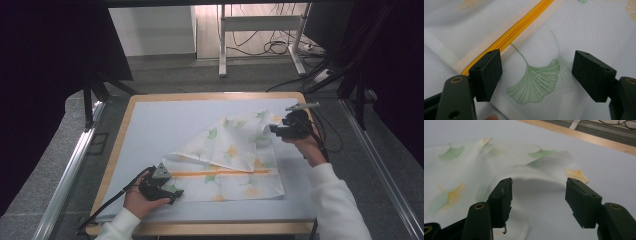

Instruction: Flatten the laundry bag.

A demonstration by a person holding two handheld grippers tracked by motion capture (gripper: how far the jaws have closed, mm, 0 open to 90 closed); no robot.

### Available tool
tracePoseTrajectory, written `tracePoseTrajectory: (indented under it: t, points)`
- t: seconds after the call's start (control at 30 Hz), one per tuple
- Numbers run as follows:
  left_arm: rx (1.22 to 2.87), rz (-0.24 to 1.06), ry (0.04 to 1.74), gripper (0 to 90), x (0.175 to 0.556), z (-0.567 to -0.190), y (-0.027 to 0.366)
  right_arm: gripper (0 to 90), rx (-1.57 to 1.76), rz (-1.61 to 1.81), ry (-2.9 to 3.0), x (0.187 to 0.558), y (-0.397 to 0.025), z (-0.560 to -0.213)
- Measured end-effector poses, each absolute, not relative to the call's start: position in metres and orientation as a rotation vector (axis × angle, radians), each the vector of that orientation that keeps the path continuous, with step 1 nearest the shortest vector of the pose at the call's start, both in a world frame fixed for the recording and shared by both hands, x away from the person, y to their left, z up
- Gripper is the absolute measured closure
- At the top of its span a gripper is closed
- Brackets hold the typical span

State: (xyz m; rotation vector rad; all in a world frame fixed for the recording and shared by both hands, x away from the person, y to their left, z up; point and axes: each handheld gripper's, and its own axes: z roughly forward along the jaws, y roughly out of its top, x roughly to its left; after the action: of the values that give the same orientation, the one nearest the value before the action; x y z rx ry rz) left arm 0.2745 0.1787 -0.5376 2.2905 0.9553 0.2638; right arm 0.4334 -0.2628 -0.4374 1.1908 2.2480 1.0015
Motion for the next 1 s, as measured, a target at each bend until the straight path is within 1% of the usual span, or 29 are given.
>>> tracePoseTrajectory:
  t: [0.03,0.07,0.1,0.13,0.17,0.2,0.23,0.27,0.3,0.37,0.43,0.47,0.5,0.53,0.63,0.67,0.77,0.8,0.87,0.93,1.0]
  points:
    - [2.290,0.263,0.956,23.7,0.274,-0.538,0.179,39.5,1.185,1.028,2.257,0.423,-0.263,-0.439]
    - [2.290,0.263,0.956,23.7,0.275,-0.538,0.179,39.6,1.154,1.056,2.284,0.403,-0.263,-0.442]
    - [2.290,0.263,0.956,23.7,0.275,-0.538,0.179,39.6,1.154,1.056,2.284,0.403,-0.263,-0.442]
    - [2.285,0.260,0.961,23.7,0.275,-0.537,0.179,39.1,1.126,1.079,2.327,0.383,-0.261,-0.447]
    - [2.285,0.260,0.961,23.7,0.275,-0.537,0.179,39.1,1.126,1.079,2.327,0.383,-0.261,-0.447]
    - [2.280,0.257,0.967,23.7,0.275,-0.537,0.179,36.1,1.056,1.093,2.376,0.362,-0.255,-0.451]
    - [2.280,0.257,0.967,23.7,0.275,-0.537,0.179,36.1,1.056,1.093,2.376,0.362,-0.255,-0.451]
    - [2.278,0.256,0.968,23.7,0.275,-0.537,0.179,35.8,1.018,1.114,2.391,0.351,-0.252,-0.453]
    - [2.277,0.253,0.971,23.7,0.276,-0.537,0.179,34.4,0.964,1.155,2.437,0.332,-0.242,-0.457]
    - [2.257,0.251,0.985,24.3,0.277,-0.537,0.180,32.6,0.899,1.126,2.505,0.319,-0.227,-0.463]
    - [2.255,0.251,0.989,24.4,0.278,-0.537,0.180,31.6,0.868,1.108,2.542,0.314,-0.219,-0.467]
    - [2.253,0.258,0.988,24.4,0.278,-0.536,0.180,29.8,0.820,1.093,2.598,0.307,-0.203,-0.474]
    - [2.253,0.258,0.988,24.5,0.278,-0.536,0.180,29.8,0.820,1.093,2.598,0.307,-0.203,-0.474]
    - [2.244,0.271,0.987,24.6,0.277,-0.535,0.181,25.4,0.751,1.066,2.647,0.301,-0.187,-0.479]
    - [2.241,0.279,0.985,24.6,0.277,-0.534,0.182,23.4,0.698,1.058,2.676,0.296,-0.175,-0.481]
    - [2.236,0.279,0.985,24.6,0.277,-0.534,0.183,21.8,0.659,1.038,2.699,0.289,-0.162,-0.485]
    - [2.231,0.278,0.988,24.6,0.277,-0.534,0.184,21.0,0.616,0.993,2.723,0.284,-0.153,-0.490]
    - [2.229,0.280,0.989,24.6,0.277,-0.534,0.185,20.7,0.590,0.945,2.737,0.282,-0.143,-0.497]
    - [2.222,0.284,0.993,24.6,0.277,-0.533,0.186,20.7,0.569,0.929,2.745,0.282,-0.139,-0.500]
    - [2.213,0.289,0.997,24.6,0.277,-0.532,0.188,20.7,0.519,0.883,2.764,0.280,-0.126,-0.507]
    - [2.211,0.288,1.000,24.6,0.277,-0.532,0.189,20.7,0.506,0.876,2.771,0.281,-0.122,-0.509]
